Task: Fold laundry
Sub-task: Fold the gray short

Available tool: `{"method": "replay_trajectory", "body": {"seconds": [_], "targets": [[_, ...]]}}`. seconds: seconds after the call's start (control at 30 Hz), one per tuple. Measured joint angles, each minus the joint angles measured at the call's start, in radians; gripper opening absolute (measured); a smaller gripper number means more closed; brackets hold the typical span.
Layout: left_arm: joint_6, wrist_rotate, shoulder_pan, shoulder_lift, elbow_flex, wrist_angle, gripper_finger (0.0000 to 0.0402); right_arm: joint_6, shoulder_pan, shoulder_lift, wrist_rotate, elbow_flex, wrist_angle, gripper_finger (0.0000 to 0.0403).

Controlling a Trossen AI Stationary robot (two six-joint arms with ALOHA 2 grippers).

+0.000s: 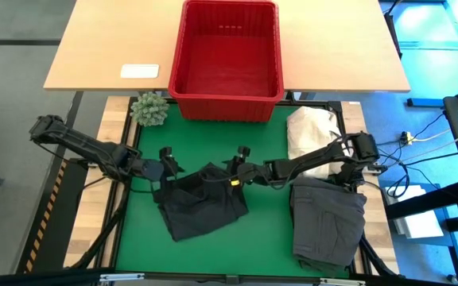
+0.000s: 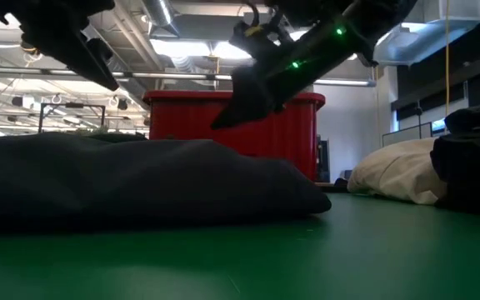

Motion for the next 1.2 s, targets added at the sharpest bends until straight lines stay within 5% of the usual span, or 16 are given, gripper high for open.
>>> {"method": "replay_trajectory", "body": {"seconds": [0.1,0.33,0.73,1.2], "targets": [[0.03,0.029,-0.012,0.022,0.0,0.023,0.0186,-0.014,-0.001,-0.004,-0.024,0.021,0.016,0.0131],[0.039,0.055,-0.058,0.113,-0.001,0.046,0.0186,-0.079,0.003,-0.004,-0.28,0.047,0.053,0.0131],[0.082,0.143,-0.066,0.335,-0.001,0.138,0.0186,-0.085,0.001,-0.003,-0.423,0.046,0.088,0.0131],[0.072,0.187,-0.003,0.356,-0.001,0.12,0.0162,-0.178,-0.062,0.025,-0.557,0.131,0.025,0.0131]]}}
